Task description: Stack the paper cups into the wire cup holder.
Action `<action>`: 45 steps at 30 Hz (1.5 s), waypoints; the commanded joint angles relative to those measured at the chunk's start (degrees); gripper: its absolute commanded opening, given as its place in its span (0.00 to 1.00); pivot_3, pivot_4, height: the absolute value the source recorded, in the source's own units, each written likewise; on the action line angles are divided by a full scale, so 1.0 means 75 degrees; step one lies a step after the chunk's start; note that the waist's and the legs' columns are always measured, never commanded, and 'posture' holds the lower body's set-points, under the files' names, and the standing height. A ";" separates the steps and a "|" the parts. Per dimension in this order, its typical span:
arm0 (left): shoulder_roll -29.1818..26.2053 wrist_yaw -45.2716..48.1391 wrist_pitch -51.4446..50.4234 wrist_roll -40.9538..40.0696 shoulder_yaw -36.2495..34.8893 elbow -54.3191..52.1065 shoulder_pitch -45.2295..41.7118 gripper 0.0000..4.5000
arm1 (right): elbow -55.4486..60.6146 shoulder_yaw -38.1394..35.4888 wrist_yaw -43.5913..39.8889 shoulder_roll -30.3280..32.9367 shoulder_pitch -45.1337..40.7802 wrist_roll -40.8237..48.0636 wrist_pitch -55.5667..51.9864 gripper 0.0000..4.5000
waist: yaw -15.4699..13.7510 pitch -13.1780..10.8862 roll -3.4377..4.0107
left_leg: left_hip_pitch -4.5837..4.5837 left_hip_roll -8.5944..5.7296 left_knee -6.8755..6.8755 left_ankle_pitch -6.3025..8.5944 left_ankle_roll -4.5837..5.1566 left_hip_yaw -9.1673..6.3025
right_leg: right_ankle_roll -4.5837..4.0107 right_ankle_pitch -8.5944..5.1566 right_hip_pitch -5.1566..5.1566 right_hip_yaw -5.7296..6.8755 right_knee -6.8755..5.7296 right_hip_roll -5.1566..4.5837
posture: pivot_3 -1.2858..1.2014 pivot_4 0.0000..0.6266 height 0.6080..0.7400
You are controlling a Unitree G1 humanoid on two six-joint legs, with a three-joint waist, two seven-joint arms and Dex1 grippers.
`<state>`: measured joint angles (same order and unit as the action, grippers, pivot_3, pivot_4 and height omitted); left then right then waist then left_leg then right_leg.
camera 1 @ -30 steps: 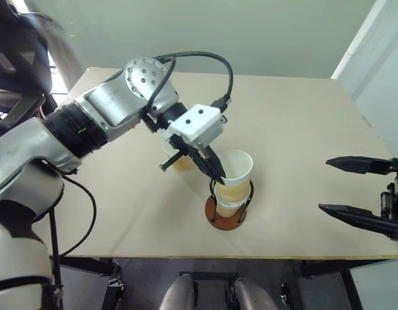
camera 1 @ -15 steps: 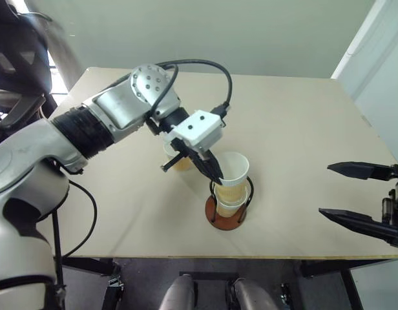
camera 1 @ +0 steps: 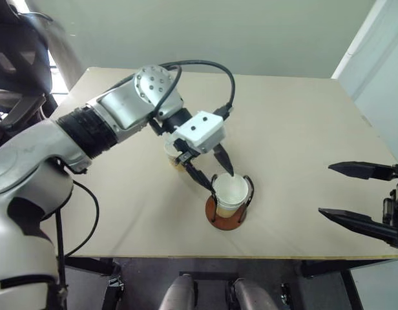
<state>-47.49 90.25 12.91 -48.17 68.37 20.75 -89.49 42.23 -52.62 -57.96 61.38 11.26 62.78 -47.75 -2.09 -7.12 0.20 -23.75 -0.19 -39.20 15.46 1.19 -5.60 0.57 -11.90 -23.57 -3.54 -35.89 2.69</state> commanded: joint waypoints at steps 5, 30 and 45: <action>0.0014 0.0301 -0.0650 0.0346 -0.1917 0.0983 0.0390 0.72 | -0.0403 0.0458 -0.0253 0.0225 -0.0374 -0.0265 0.0414 1.00 | 0.0015 0.0000 0.0005 | 0.0000 0.0000 0.0001 0.0000 0.0001 0.0004 | 0.0004 0.0001 -0.0001 -0.0001 0.0000 0.0000 | 0.52 0.24 1.00; 0.0586 0.0204 -0.0269 0.5029 -0.5153 0.4588 0.2554 0.72 | -0.1514 0.1688 -0.1345 0.0678 -0.1340 -0.1478 0.0975 1.00 | -0.0031 0.0003 0.0046 | -0.0021 -0.0004 -0.0010 -0.0018 0.0026 0.0015 | 0.0013 0.0033 -0.0035 -0.0012 -0.0005 -0.0010 | 0.52 0.24 1.00; 0.1355 0.0301 0.0356 0.6144 -0.6094 0.5399 0.2261 0.01 | -0.1162 0.1076 -0.1390 0.0487 -0.1102 -0.1287 0.0622 1.00 | -0.0032 0.0003 0.0044 | -0.0024 -0.0005 -0.0011 -0.0022 0.0034 0.0019 | 0.0018 0.0035 -0.0034 -0.0013 -0.0002 -0.0010 | 0.52 0.24 1.00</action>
<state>-37.11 90.38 15.28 -2.04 24.28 62.81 -70.73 32.64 -41.93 -68.04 65.31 3.04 52.17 -43.58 -2.33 -7.10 0.52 -23.93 -0.23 -39.29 15.28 1.45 -5.44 0.71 -11.63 -23.83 -3.63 -35.90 2.61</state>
